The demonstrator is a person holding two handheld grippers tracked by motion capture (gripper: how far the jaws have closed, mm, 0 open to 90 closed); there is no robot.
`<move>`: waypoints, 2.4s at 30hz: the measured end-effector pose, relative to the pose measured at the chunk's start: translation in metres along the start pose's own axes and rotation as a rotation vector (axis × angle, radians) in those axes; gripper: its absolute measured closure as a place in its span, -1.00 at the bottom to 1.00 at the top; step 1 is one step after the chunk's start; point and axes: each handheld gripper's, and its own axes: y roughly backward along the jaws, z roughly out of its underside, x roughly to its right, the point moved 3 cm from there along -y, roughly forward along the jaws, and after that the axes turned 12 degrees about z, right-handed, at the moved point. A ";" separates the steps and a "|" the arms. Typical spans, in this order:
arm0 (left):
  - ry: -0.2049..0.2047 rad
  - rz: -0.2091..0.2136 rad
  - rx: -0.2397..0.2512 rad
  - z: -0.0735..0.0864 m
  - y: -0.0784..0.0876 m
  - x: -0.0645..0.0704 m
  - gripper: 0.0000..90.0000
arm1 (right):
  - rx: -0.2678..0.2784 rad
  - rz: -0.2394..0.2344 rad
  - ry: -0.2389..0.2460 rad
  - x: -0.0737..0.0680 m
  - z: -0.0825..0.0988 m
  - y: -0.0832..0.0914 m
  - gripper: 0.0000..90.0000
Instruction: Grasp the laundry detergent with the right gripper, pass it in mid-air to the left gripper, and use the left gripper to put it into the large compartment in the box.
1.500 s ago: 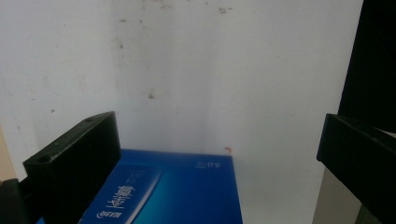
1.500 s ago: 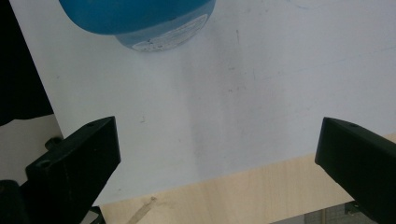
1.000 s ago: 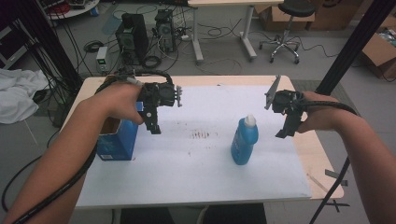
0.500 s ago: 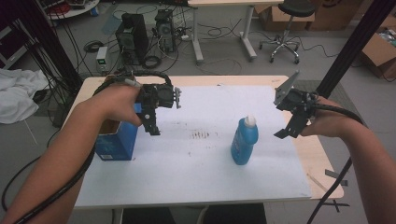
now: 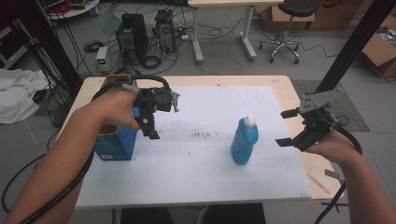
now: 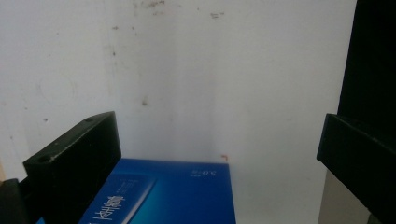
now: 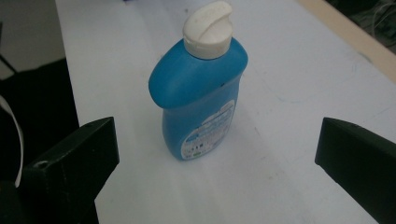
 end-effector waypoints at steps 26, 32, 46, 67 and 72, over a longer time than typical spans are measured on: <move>-0.063 0.007 0.032 -0.007 -0.015 0.005 -1.00 | 0.188 0.435 -0.317 -0.088 0.067 -0.015 -1.00; -0.074 0.001 0.031 -0.009 -0.014 0.009 -1.00 | 0.202 0.488 -0.401 -0.103 0.071 -0.032 -1.00; -0.089 -0.014 0.028 -0.005 -0.012 0.026 -1.00 | 0.200 0.590 -0.492 -0.122 0.057 -0.077 -1.00; -0.064 -0.013 0.008 0.000 -0.010 0.026 -1.00 | 0.205 0.611 -0.500 -0.107 0.041 -0.122 -1.00; -0.057 -0.009 0.007 0.002 -0.011 0.024 -1.00 | 0.202 0.613 -0.499 -0.103 0.039 -0.132 -1.00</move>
